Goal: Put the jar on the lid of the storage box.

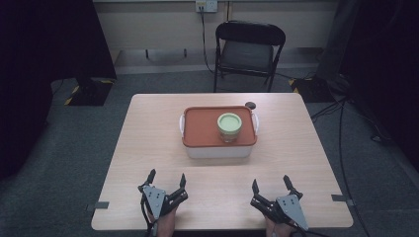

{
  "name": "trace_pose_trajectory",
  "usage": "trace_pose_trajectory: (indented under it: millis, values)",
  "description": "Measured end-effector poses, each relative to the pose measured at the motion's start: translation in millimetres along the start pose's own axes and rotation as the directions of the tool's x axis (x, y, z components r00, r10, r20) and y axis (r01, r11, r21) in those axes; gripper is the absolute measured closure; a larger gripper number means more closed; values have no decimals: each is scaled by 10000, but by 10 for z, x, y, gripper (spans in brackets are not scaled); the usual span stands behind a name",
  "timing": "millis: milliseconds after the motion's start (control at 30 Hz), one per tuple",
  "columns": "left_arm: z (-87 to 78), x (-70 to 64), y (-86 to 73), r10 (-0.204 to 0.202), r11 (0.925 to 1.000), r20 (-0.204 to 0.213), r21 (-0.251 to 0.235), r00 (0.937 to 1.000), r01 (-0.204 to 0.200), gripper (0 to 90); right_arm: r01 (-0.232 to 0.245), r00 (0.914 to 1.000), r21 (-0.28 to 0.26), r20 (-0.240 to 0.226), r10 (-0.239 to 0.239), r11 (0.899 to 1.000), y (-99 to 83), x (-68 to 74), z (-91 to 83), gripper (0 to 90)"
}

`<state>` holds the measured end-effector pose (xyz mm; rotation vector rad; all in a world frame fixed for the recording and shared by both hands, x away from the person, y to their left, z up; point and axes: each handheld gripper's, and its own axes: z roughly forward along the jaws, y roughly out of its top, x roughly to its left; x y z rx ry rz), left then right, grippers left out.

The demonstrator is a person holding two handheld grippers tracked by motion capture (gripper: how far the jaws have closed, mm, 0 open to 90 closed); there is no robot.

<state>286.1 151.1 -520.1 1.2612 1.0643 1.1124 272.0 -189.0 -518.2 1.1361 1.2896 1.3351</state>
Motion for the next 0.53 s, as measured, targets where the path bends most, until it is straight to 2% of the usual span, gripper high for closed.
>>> trace_pose_trajectory:
  millis: [533]
  values:
    - [-1,0,0,2,10000,0,4,10000,-2,25,173,9998,-215,22,-173,9996,-22,18,-14,0]
